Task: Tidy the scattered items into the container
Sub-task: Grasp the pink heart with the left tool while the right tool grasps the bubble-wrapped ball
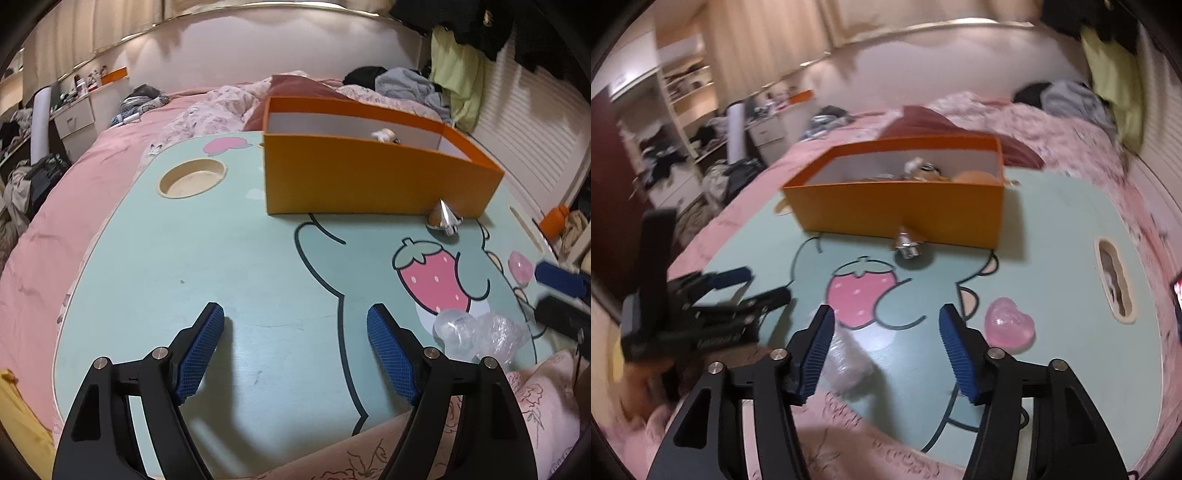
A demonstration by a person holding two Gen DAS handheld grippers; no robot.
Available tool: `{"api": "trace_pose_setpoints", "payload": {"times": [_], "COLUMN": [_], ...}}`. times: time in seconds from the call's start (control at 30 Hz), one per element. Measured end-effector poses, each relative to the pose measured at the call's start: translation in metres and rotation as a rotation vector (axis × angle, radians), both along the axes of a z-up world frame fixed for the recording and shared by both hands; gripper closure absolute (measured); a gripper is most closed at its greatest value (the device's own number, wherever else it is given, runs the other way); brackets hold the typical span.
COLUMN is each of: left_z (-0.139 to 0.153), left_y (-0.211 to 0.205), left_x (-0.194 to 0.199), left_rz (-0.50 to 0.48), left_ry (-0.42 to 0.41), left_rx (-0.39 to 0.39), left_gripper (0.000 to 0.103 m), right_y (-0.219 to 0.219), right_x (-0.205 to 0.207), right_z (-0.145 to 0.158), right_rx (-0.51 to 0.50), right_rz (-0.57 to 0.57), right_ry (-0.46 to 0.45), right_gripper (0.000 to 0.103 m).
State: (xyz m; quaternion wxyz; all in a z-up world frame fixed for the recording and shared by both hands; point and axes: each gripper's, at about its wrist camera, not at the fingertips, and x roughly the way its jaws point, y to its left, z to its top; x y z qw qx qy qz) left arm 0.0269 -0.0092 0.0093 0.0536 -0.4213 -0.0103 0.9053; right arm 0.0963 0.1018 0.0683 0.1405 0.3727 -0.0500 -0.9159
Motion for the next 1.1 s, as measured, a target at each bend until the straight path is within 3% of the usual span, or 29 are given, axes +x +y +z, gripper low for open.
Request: {"api": "trace_pose_setpoints", "payload": {"times": [0.2, 0.43, 0.47, 0.53, 0.67, 0.7, 0.8, 0.9, 0.97, 1.07, 1.1], "left_z": [0.002, 0.002, 0.002, 0.003, 0.004, 0.005, 0.011, 0.018, 0.023, 0.022, 0.021], "left_y": [-0.004, -0.002, -0.001, -0.001, 0.002, 0.003, 0.005, 0.014, 0.028, 0.056, 0.064], "left_x": [0.002, 0.002, 0.003, 0.004, 0.006, 0.006, 0.010, 0.016, 0.020, 0.023, 0.024], "left_rz": [0.022, 0.023, 0.022, 0.022, 0.015, 0.013, -0.007, -0.078, -0.187, -0.325, -0.357], "left_ry": [0.010, 0.011, 0.014, 0.021, 0.031, 0.036, 0.066, 0.099, 0.110, 0.097, 0.088], "left_rx": [0.013, 0.005, 0.004, 0.000, -0.013, -0.016, -0.016, 0.002, 0.016, -0.042, -0.063], "left_gripper": [0.023, 0.023, 0.023, 0.023, 0.023, 0.023, 0.023, 0.023, 0.023, 0.024, 0.030], "right_y": [-0.009, -0.041, -0.045, -0.048, -0.045, -0.043, -0.033, -0.011, 0.007, 0.027, 0.029], "right_x": [0.010, 0.013, 0.011, 0.008, -0.003, -0.004, 0.000, 0.001, 0.001, -0.003, -0.004], "right_z": [-0.008, -0.017, -0.019, -0.024, -0.036, -0.037, -0.031, -0.022, -0.016, -0.014, -0.015], "right_rx": [0.019, 0.188, 0.209, 0.218, 0.199, 0.187, 0.155, 0.096, 0.057, -0.016, -0.031], "right_rz": [0.092, 0.158, 0.157, 0.169, 0.172, 0.162, 0.097, -0.016, -0.112, -0.192, -0.199], "right_ry": [0.005, 0.026, 0.024, 0.007, -0.057, -0.057, -0.014, 0.043, 0.076, 0.071, 0.064], "right_gripper": [0.035, 0.035, 0.038, 0.055, 0.062, 0.069, 0.070, 0.070, 0.070, 0.070, 0.070]}}
